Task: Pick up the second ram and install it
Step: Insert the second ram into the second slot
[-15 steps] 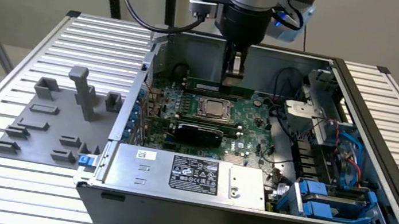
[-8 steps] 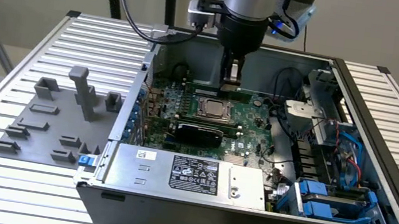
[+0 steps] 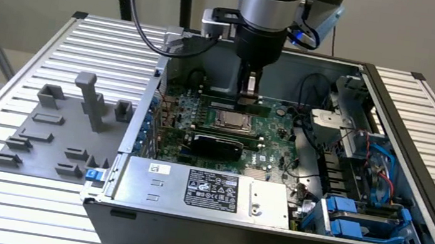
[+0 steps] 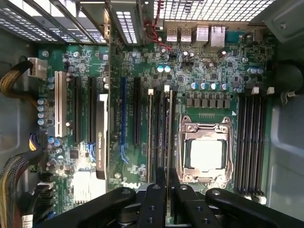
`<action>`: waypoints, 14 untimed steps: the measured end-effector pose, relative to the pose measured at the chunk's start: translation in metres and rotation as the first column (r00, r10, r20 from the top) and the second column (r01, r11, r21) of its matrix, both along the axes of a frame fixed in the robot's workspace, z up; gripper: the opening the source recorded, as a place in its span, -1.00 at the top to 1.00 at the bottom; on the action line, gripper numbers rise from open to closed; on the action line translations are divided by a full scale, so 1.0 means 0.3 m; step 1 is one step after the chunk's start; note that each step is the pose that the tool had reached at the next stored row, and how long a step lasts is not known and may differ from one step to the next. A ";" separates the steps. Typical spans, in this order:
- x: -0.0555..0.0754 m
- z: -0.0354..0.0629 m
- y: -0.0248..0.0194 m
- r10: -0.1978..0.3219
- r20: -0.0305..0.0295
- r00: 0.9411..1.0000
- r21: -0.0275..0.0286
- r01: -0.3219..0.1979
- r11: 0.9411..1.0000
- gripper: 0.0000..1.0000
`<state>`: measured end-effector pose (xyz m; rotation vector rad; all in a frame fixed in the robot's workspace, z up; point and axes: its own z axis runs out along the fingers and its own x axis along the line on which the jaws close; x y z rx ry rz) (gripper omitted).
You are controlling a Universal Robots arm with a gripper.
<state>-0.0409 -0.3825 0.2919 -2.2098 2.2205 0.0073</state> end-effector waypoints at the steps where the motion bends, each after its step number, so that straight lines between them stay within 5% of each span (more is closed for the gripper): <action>1: 0.000 -0.006 0.001 0.000 0.000 1.000 0.000 0.000 1.000 1.00; 14: 0.000 -0.085 0.006 -0.016 0.000 1.000 0.002 0.016 1.000 1.00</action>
